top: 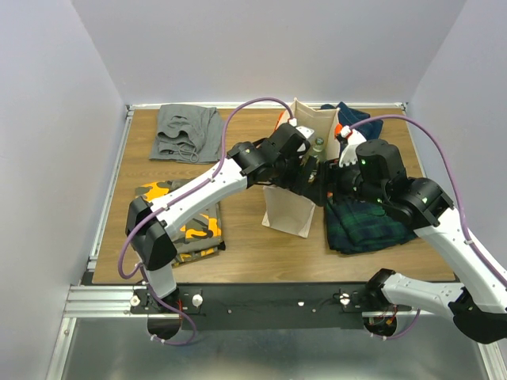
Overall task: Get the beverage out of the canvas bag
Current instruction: Take out the drink from the canvas bag.
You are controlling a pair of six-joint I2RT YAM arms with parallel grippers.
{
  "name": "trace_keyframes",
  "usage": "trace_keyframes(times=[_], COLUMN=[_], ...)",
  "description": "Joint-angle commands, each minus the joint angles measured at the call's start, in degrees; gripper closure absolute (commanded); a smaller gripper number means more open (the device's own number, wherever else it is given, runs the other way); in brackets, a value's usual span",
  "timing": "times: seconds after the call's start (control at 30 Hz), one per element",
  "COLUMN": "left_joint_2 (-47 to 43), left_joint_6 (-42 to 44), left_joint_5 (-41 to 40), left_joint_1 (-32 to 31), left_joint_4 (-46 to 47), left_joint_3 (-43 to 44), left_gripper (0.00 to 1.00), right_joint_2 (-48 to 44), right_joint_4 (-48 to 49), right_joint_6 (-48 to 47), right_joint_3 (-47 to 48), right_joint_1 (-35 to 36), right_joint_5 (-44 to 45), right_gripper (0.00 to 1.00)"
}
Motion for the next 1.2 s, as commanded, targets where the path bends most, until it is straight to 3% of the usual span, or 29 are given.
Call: trace_keyframes(times=[0.0, 0.6, 0.77, 0.97, 1.03, 1.17], left_joint_2=[-0.65, 2.61, 2.7, 2.7, 2.96, 3.4], left_joint_6=[-0.7, -0.97, -0.88, -0.7, -0.7, -0.53], left_joint_5=[-4.16, -4.6, -4.86, -4.77, -4.6, -4.16], left_joint_1=[-0.22, -0.92, -1.01, -1.1, -1.1, -1.1], left_joint_4=[-4.04, -4.65, -4.74, -4.74, -4.83, -4.92], left_joint_3=[-0.73, 1.38, 1.38, 1.73, 2.17, 3.04], left_gripper=[0.07, 0.18, 0.3, 0.53, 0.66, 0.75], right_joint_2=[-0.4, 0.56, 0.65, 0.74, 0.74, 0.65], right_joint_4=[1.49, 2.46, 2.46, 2.55, 2.72, 2.81], right_joint_6=[-1.77, -3.18, -3.18, -3.18, -3.09, -3.09], right_joint_3=[0.46, -0.77, -0.68, -0.77, -0.94, -1.21], right_joint_1=[0.33, 0.33, 0.33, 0.33, 0.33, 0.33], right_joint_5=[1.5, 4.04, 4.13, 4.48, 4.57, 4.66], right_gripper=[0.24, 0.22, 0.22, 0.22, 0.22, 0.22])
